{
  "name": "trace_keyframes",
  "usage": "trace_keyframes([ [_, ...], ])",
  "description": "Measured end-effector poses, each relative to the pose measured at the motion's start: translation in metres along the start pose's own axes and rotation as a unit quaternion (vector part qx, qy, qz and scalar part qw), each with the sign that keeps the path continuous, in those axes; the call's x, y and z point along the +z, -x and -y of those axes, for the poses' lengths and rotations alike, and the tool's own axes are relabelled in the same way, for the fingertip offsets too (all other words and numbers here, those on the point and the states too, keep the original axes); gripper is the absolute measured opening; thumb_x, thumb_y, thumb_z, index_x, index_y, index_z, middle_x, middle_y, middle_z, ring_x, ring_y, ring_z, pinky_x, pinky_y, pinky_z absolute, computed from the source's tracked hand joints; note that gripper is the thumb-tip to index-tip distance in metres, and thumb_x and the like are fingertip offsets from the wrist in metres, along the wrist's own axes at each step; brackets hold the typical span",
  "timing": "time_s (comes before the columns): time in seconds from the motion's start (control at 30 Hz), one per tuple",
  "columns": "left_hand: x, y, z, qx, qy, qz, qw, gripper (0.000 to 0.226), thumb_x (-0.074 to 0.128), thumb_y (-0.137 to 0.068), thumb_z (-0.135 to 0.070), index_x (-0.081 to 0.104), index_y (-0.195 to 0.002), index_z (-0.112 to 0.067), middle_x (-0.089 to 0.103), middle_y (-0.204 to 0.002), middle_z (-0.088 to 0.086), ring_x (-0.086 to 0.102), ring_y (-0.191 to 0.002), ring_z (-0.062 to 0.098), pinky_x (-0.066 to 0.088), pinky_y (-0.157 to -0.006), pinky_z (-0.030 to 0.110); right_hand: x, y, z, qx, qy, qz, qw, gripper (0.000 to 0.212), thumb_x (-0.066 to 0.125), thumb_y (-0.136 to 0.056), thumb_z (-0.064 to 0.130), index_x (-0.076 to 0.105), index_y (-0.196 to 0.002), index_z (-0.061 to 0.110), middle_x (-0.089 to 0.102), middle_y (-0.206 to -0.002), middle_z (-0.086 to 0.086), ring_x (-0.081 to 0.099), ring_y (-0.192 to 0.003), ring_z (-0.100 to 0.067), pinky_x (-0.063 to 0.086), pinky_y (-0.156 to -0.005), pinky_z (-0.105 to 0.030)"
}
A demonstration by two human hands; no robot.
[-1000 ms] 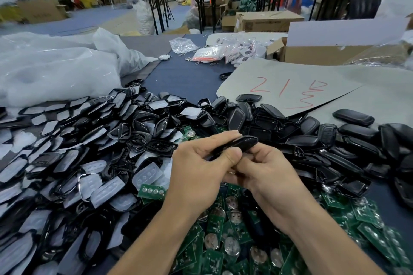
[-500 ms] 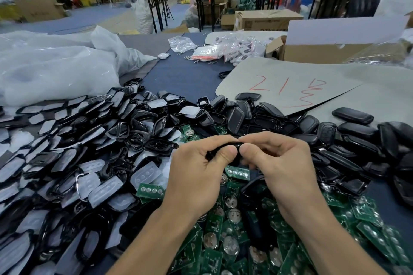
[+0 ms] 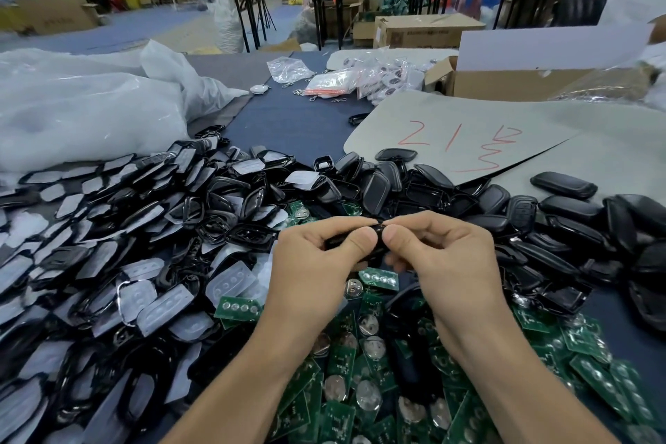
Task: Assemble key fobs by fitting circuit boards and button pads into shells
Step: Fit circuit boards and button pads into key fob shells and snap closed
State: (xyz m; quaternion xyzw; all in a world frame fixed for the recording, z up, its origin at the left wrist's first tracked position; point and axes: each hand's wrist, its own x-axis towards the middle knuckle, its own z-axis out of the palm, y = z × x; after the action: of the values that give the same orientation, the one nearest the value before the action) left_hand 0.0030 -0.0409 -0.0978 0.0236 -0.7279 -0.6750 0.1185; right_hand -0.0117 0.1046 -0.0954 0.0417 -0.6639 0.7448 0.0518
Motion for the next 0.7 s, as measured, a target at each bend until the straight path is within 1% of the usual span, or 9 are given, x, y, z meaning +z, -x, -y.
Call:
trace_keyframes([
  [0.1, -0.003, -0.003, 0.000, -0.024, 0.040, 0.005, 0.999, 0.030, 0.080, -0.086, -0.001, 0.084, -0.093, -0.030, 0.081, -0.083, 0.001, 0.076, -0.073, 0.011, 0.059, -0.068, 0.020, -0.002, -0.001, 0.001, 0.040, -0.073, -0.005, 0.997, 0.022, 0.075, -0.086, -0.006, 0.082, -0.077, 0.013, 0.071, -0.064, -0.012, 0.063, -0.056, -0.016, 0.053, -0.056, -0.021],
  [0.13, -0.004, -0.003, 0.000, -0.014, 0.035, 0.003, 0.999, 0.034, 0.080, -0.085, 0.002, 0.084, -0.093, -0.031, 0.080, -0.080, 0.002, 0.075, -0.069, 0.011, 0.057, -0.067, 0.019, -0.003, -0.001, 0.001, 0.042, -0.070, 0.003, 0.997, 0.023, 0.075, -0.085, -0.007, 0.082, -0.079, 0.014, 0.072, -0.066, -0.011, 0.065, -0.057, -0.016, 0.054, -0.058, -0.021],
  [0.2, -0.006, -0.004, 0.000, 0.004, 0.026, -0.006, 1.000, 0.039, 0.080, -0.082, 0.006, 0.083, -0.092, -0.031, 0.080, -0.077, 0.002, 0.073, -0.064, 0.011, 0.056, -0.064, 0.019, -0.005, 0.000, 0.001, 0.022, 0.002, 0.032, 0.999, 0.030, 0.077, -0.080, -0.008, 0.082, -0.083, 0.021, 0.076, -0.071, -0.006, 0.070, -0.062, -0.017, 0.057, -0.063, -0.023],
  [0.27, -0.007, -0.004, 0.001, 0.018, 0.024, -0.002, 1.000, 0.042, 0.079, -0.080, 0.011, 0.083, -0.091, -0.029, 0.080, -0.079, 0.003, 0.075, -0.066, 0.012, 0.057, -0.065, 0.019, -0.005, 0.000, 0.001, -0.006, 0.098, 0.046, 0.994, 0.033, 0.080, -0.077, -0.005, 0.080, -0.085, 0.028, 0.078, -0.073, -0.002, 0.073, -0.067, -0.021, 0.061, -0.068, -0.035],
  [0.3, -0.007, -0.004, 0.002, 0.024, 0.021, 0.005, 0.999, 0.045, 0.079, -0.078, 0.014, 0.083, -0.091, -0.029, 0.081, -0.081, 0.002, 0.076, -0.070, 0.012, 0.058, -0.066, 0.019, -0.005, 0.000, 0.000, -0.014, 0.126, 0.043, 0.991, 0.033, 0.080, -0.077, -0.002, 0.080, -0.085, 0.029, 0.078, -0.073, -0.001, 0.074, -0.069, -0.025, 0.063, -0.071, -0.044],
  [0.37, -0.006, -0.004, 0.003, 0.035, 0.014, 0.012, 0.999, 0.050, 0.079, -0.075, 0.018, 0.082, -0.093, -0.028, 0.081, -0.086, 0.001, 0.078, -0.078, 0.014, 0.059, -0.069, 0.020, -0.006, -0.001, -0.002, -0.023, 0.143, 0.038, 0.989, 0.030, 0.081, -0.077, 0.002, 0.080, -0.086, 0.031, 0.077, -0.072, 0.000, 0.074, -0.070, -0.028, 0.062, -0.074, -0.051],
  [0.43, -0.007, -0.005, 0.004, 0.040, 0.012, 0.010, 0.999, 0.052, 0.080, -0.073, 0.020, 0.082, -0.094, -0.028, 0.082, -0.087, 0.001, 0.079, -0.081, 0.015, 0.060, -0.070, 0.021, -0.007, -0.001, -0.004, -0.024, 0.136, 0.045, 0.989, 0.027, 0.080, -0.077, 0.005, 0.080, -0.087, 0.030, 0.078, -0.072, 0.000, 0.074, -0.069, -0.023, 0.063, -0.073, -0.048],
  [0.53, -0.007, -0.005, 0.006, 0.033, 0.030, 0.002, 0.999, 0.058, 0.079, -0.073, 0.021, 0.082, -0.093, -0.032, 0.082, -0.086, 0.003, 0.079, -0.078, 0.015, 0.060, -0.069, 0.022, -0.010, -0.005, -0.005, 0.006, 0.121, 0.102, 0.987, 0.024, 0.077, -0.082, 0.003, 0.080, -0.087, 0.026, 0.076, -0.069, -0.005, 0.072, -0.062, -0.020, 0.061, -0.066, -0.033],
  [0.7, -0.001, -0.002, 0.008, 0.034, 0.041, -0.001, 0.999, 0.060, 0.080, -0.071, 0.022, 0.083, -0.093, -0.034, 0.082, -0.088, 0.003, 0.080, -0.081, 0.019, 0.062, -0.073, 0.025, -0.023, -0.014, -0.002, 0.063, 0.045, 0.159, 0.984, 0.027, 0.074, -0.086, -0.008, 0.082, -0.087, 0.018, 0.076, -0.076, -0.017, 0.071, -0.063, -0.024, 0.059, -0.062, -0.030],
])
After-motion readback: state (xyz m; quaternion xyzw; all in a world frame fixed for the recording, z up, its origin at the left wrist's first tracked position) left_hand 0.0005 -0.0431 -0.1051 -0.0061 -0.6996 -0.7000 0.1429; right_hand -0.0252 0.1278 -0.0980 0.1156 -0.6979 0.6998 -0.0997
